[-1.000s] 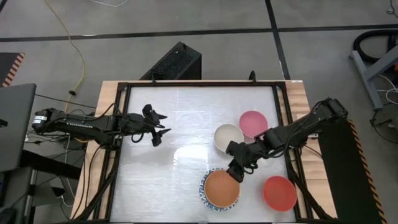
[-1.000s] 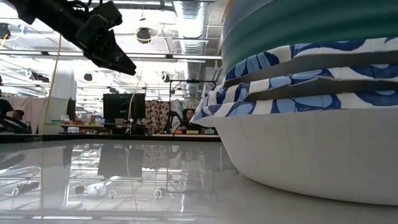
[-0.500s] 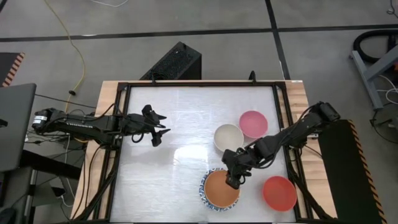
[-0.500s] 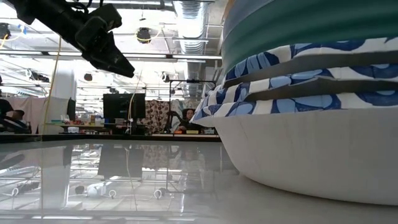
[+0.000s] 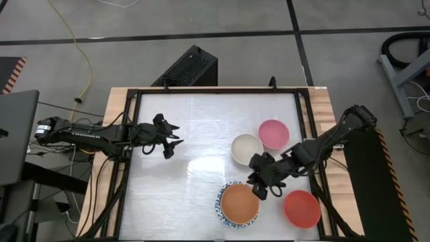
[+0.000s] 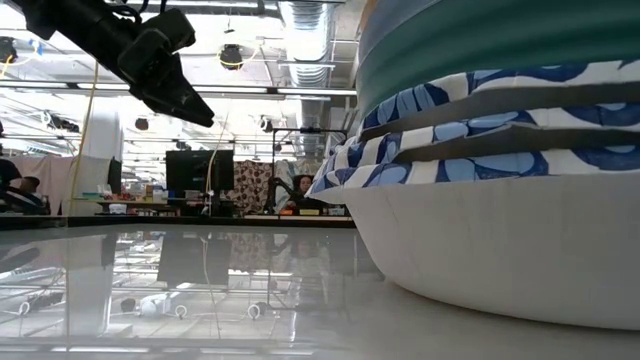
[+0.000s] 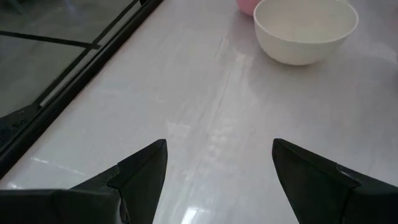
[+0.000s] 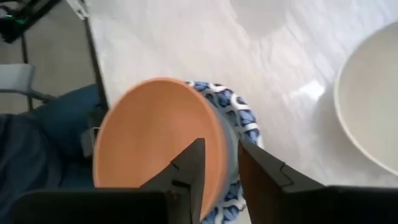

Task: Nest bowls inside each other
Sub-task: Stack the orange bowl into the brown bowl

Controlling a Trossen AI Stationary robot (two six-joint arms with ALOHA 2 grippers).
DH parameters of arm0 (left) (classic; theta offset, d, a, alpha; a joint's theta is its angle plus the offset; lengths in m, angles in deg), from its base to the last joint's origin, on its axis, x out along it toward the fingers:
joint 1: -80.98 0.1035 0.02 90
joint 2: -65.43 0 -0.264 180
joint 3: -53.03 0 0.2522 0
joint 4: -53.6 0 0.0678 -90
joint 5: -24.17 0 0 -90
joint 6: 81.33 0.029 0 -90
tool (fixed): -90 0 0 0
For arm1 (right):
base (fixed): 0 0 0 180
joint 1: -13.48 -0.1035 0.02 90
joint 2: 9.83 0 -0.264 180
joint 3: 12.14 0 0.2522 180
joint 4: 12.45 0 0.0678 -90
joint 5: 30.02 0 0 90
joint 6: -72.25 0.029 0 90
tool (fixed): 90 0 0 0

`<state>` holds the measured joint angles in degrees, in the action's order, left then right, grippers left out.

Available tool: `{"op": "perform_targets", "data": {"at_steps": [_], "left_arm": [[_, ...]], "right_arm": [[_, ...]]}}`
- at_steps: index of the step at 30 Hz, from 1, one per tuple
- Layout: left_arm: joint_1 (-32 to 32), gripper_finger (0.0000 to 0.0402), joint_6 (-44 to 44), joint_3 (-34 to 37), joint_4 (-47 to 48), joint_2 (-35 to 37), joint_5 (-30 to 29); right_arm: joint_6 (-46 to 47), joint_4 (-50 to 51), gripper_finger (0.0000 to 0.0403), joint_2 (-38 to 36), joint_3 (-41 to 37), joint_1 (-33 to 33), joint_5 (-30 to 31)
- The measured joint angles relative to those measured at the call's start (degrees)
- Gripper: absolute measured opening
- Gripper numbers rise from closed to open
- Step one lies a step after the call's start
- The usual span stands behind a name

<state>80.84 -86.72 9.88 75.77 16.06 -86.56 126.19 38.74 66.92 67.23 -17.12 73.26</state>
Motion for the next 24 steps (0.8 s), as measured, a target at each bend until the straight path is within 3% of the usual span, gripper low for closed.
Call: {"op": "perform_targets", "data": {"at_steps": [15, 24], "left_arm": [[0.0, 0.0279, -2.0, 0.0, 1.6, 0.0, 1.7], [0.0, 0.0279, -2.0, 0.0, 1.2, 0.0, 2.3]], "right_arm": [[1.0, -2.4, 0.0022, 5.2, -2.8, -3.2, 3.7], [5.1, -4.3, 0.0016, 5.1, -6.6, -3.6, 3.8]]}}
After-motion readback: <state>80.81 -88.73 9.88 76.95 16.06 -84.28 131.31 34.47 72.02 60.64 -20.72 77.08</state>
